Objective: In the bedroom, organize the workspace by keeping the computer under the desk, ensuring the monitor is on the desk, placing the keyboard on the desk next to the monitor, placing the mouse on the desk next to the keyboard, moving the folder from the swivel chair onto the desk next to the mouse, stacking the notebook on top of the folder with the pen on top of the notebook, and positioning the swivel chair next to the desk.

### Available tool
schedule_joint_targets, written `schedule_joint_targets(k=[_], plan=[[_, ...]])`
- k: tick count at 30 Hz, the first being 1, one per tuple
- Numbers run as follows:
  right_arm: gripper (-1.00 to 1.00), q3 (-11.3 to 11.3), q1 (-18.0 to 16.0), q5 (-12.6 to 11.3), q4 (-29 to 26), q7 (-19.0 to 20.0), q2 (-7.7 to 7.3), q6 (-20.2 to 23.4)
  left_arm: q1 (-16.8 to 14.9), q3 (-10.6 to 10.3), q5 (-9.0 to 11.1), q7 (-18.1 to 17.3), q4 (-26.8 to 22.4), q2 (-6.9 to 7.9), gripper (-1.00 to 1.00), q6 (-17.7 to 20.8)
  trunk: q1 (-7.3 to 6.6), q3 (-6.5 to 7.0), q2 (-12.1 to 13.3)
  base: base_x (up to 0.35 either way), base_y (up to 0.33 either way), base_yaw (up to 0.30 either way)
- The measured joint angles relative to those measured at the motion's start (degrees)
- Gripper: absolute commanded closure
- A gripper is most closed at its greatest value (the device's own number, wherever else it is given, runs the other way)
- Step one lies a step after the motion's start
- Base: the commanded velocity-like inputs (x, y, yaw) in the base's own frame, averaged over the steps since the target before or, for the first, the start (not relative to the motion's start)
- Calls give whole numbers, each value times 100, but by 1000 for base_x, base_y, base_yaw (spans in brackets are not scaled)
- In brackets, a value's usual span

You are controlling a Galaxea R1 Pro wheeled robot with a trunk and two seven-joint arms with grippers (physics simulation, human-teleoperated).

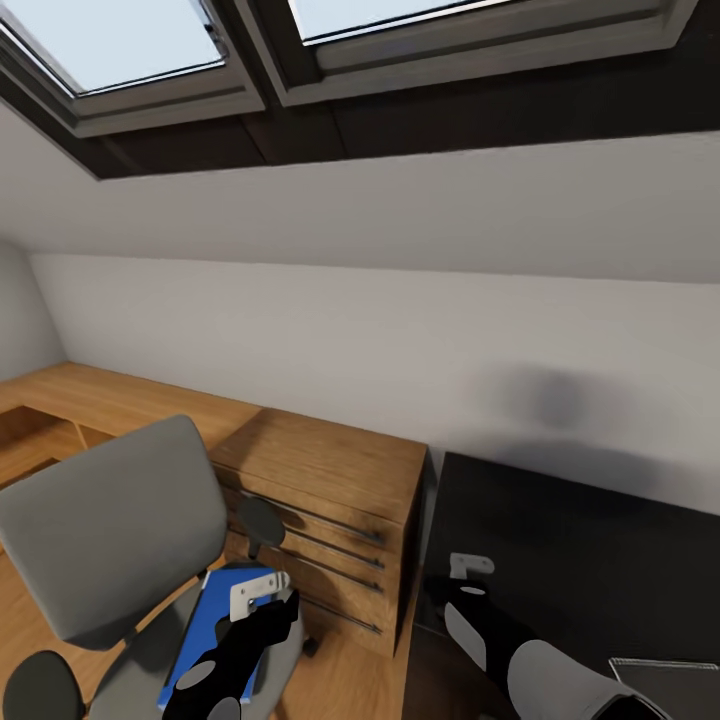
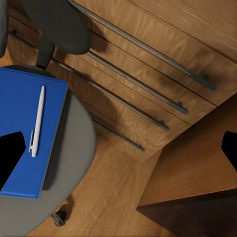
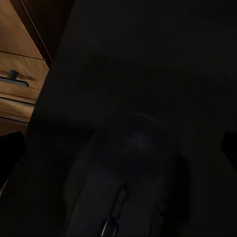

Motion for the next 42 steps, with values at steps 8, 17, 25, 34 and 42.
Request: schedule_joint_targets(k=[8, 17, 25, 34, 42], plan=[[-100, 0, 0, -30, 6, -3, 1, 162, 0, 0, 0, 6, 0, 0, -100, 0, 176, -144, -321, 0, 0, 0], [-100, -131, -4, -205, 8, -2, -6, 228, 0, -8, 0, 9, 0, 0, -100, 0, 352, -288, -644, 0, 0, 0], [-100, -147, -30, -251, 18, -1, -22, 237, 0, -9, 0, 9, 0, 0, -100, 0, 352, -288, -644, 0, 0, 0], [100, -147, -46, -221, 22, -3, -26, 278, 0, 0, 0, 9, 0, 0, -100, 0, 352, -288, -644, 0, 0, 0], [100, -148, -45, -238, 17, -2, -27, 279, 0, 8, 0, 9, 0, 3, -100, 4, 352, -288, -644, 0, 0, 0]])
